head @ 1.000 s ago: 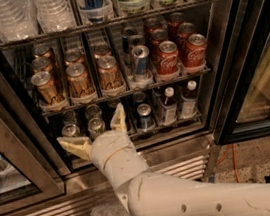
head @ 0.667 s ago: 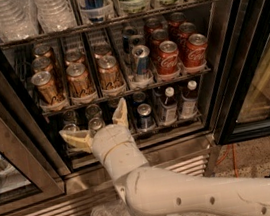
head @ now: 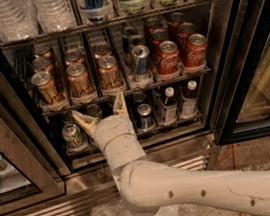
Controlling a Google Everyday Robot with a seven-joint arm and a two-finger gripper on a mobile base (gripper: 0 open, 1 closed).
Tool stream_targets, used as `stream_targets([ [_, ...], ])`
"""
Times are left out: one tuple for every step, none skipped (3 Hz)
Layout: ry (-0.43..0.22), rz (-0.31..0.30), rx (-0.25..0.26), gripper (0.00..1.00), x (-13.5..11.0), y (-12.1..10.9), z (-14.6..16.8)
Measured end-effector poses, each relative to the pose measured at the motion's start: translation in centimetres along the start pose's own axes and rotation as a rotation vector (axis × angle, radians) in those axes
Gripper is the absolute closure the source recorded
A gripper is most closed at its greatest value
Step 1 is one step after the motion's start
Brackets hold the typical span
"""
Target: Pick orange can from middle shelf of fridge
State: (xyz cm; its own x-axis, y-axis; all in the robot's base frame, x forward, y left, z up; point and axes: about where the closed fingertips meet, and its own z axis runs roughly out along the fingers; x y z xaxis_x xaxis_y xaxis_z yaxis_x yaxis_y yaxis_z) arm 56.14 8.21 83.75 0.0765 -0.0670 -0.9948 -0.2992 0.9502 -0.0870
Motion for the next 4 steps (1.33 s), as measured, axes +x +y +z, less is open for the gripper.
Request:
stream_targets([
  [-0.004, -0.017, 0.038, 0.26, 0.0, -0.8, 0.3],
  [0.001, -0.025, 0.069, 0.29, 0.3, -1.6, 0.4],
  [0.015, -0.039, 0.101, 0.28, 0.8, -2.4, 1.0],
  [0.014, -0.061, 0.150, 0.29, 0.7, -3.6, 1.6],
])
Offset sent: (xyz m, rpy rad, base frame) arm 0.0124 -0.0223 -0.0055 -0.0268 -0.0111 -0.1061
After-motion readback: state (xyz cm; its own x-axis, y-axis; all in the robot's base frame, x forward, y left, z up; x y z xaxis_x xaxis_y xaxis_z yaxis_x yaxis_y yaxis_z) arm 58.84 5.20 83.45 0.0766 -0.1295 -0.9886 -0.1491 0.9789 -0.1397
